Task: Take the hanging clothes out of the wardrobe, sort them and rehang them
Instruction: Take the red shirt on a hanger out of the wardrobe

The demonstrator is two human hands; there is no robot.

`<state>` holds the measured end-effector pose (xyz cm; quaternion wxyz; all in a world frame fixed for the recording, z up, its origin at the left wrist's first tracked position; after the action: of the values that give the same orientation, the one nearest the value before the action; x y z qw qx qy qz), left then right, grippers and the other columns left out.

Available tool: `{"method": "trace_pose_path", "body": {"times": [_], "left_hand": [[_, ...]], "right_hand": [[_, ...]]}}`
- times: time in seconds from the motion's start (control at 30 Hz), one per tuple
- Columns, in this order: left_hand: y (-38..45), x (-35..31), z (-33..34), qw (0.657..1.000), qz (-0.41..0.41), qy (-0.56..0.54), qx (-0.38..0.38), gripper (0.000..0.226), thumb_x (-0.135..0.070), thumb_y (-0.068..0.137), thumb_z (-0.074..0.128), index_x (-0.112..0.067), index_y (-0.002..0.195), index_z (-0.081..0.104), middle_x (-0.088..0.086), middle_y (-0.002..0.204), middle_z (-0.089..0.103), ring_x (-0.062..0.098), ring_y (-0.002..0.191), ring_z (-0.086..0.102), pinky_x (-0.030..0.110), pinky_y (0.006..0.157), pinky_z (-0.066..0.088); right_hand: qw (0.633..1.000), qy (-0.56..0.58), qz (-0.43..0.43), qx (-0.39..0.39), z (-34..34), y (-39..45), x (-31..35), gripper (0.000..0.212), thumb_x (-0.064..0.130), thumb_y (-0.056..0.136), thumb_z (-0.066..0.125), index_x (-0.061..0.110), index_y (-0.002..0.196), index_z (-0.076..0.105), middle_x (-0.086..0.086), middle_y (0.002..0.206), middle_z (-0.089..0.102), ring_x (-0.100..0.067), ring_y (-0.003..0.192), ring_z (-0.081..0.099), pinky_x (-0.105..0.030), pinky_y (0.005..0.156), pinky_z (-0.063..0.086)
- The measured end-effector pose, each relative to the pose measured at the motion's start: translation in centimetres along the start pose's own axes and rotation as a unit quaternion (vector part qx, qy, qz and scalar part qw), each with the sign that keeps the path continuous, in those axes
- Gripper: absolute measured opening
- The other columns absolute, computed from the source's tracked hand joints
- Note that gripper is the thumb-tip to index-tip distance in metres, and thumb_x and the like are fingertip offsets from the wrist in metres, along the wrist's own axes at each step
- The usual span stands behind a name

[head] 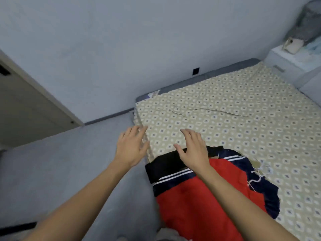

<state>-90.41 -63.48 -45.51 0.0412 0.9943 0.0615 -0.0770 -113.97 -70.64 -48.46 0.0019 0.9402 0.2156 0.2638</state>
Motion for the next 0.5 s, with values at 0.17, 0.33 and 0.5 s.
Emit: {"method": "trace_pose_path", "body": {"times": [0.17,0.33,0.5], "left_hand": [[-11.3,12.3,-7.0,0.988,-0.142,0.020,-0.057,0.065,-0.055,0.100,0.039,-0.024,0.156,0.044,0.008,0.141,0.056,0.029,0.130,0.050,0.046,0.102,0.044],[-26.6,22.0,-12.6,0.958,-0.261,0.024,-0.119,0.065,-0.055,0.099,0.040,-0.023,0.156,0.046,0.009,0.140,0.057,0.030,0.129,0.051,0.045,0.100,0.045],[-42.1,28.5,-17.3,0.919,-0.355,0.045,-0.165,0.064,-0.056,0.099,0.042,-0.025,0.155,0.046,0.007,0.140,0.056,0.030,0.128,0.052,0.046,0.101,0.045]], "right_hand": [[0.989,0.025,-0.139,0.040,4.0,0.4,16.6,0.064,0.059,0.096,0.054,0.022,0.149,0.049,0.002,0.146,0.051,-0.024,0.132,0.046,-0.045,0.107,0.043],[0.960,0.031,-0.267,0.079,8.6,-4.9,33.1,0.067,0.063,0.096,0.049,0.021,0.148,0.049,0.002,0.144,0.052,-0.024,0.131,0.047,-0.045,0.107,0.044],[0.925,0.059,-0.355,0.122,13.1,-13.2,47.3,0.068,0.066,0.098,0.046,0.023,0.151,0.046,0.002,0.145,0.051,-0.022,0.131,0.046,-0.045,0.104,0.046]]}}
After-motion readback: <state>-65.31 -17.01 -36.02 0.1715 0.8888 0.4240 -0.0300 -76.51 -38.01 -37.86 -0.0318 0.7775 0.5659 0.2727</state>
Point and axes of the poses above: each hand's wrist, its own y-axis towards the middle knuckle, its own z-axis out of the palm, x = y × z, the point moved 8 cm from there along y, towards the middle knuckle
